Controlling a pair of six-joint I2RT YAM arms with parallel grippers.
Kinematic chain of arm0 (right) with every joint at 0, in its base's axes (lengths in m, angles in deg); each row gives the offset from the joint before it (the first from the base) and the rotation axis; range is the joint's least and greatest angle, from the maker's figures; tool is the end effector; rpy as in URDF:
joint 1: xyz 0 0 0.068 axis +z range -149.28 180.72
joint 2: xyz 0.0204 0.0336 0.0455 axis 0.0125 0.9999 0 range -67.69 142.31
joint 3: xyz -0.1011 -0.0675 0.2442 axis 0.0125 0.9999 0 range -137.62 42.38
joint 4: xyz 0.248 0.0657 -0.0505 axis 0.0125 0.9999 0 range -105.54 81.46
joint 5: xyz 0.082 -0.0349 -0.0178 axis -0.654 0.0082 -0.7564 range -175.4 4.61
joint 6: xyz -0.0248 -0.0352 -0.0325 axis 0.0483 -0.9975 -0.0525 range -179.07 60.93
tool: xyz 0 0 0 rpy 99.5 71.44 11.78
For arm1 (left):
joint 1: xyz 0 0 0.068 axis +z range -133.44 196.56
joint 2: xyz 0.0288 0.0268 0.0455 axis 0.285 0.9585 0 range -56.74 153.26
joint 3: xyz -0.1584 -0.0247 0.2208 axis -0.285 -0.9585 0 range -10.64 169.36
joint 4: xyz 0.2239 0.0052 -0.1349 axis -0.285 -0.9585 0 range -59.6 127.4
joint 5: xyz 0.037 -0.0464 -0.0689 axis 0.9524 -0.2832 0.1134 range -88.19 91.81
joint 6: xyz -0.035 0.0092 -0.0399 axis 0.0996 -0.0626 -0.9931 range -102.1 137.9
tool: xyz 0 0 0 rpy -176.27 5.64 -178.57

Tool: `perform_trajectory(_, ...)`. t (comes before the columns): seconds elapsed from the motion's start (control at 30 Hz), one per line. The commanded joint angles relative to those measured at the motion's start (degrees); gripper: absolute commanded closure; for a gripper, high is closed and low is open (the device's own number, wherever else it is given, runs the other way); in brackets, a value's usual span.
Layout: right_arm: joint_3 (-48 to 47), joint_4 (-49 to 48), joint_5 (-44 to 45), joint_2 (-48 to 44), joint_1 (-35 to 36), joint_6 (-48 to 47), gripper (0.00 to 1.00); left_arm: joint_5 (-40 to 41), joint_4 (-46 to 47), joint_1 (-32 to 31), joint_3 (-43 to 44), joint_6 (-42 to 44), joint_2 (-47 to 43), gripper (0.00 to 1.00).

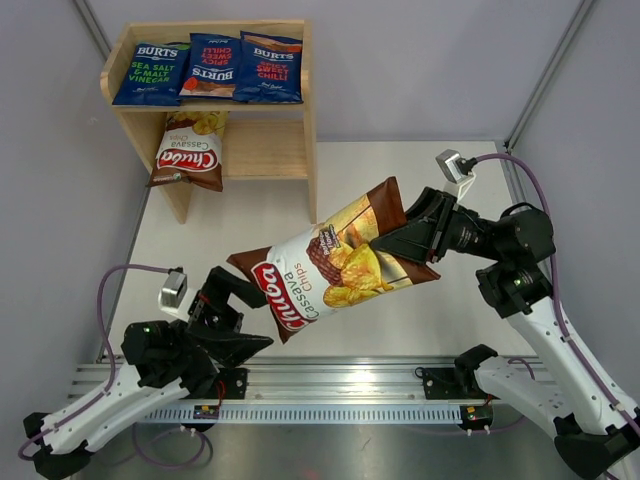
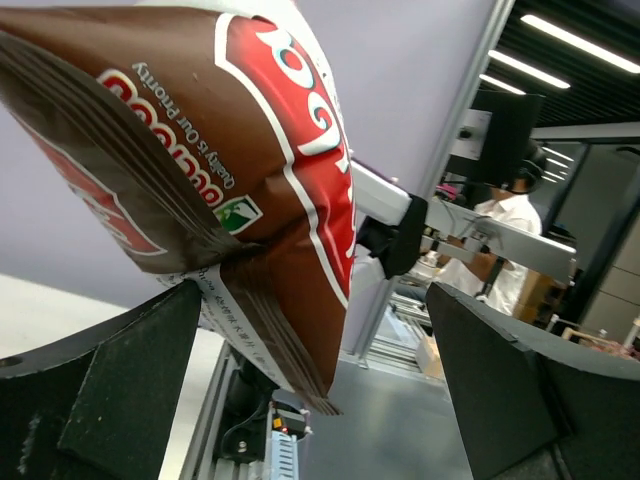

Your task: Place and organize the chips bags onto the shelf

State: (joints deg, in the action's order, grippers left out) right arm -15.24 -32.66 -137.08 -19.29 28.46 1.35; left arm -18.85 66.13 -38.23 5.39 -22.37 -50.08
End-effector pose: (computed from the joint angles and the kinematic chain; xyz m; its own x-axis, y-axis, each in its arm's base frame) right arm 0.1313 0.1007 0.4520 -0.5985 0.2945 -0.7450 -0.7911 -0.0704 0.6077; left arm 0.0323 -0.0677 0.3095 -0.3262 -0.5869 -0.7410 0.9354 -0.0874 -0.3426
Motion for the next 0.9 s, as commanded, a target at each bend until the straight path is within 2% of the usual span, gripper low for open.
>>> perform_trajectory(0.0, -1.4, -6.9, -3.2, -0.4, 0.4, 1.4, 1.0, -6.5, 12.7, 0.0, 2.0, -2.9, 3.8, 0.01)
perform_trajectory(0.17, 0.8, -17.5, -8.0, 1.2, 0.4, 8.5, 1.0, 0.0, 10.1, 0.1, 2.7, -3.1, 5.9, 0.01)
perform_trajectory(0.47, 1.8, -20.9, -11.3, 0.8, 0.5, 10.5, 1.0, 9.5, 5.2, 0.0, 2.8, -1.7, 4.8, 0.01)
perform_trajectory(0.67, 1.7, -13.6, -9.1, 0.6, 0.5, 5.1, 1.0, -2.1, 16.3, 0.0, 2.1, -4.1, 9.1, 0.01)
perform_trajectory(0.77, 2.3, -14.1, -8.6, 1.7, 0.5, 4.9, 1.0, -8.4, 23.5, 0.0, 2.0, -7.1, 12.8, 0.01)
perform_trajectory(0.87, 2.5, -12.9, -7.7, 2.4, 0.4, 3.4, 1.0, -9.3, 26.6, 0.0, 2.0, -8.8, 13.9, 0.01)
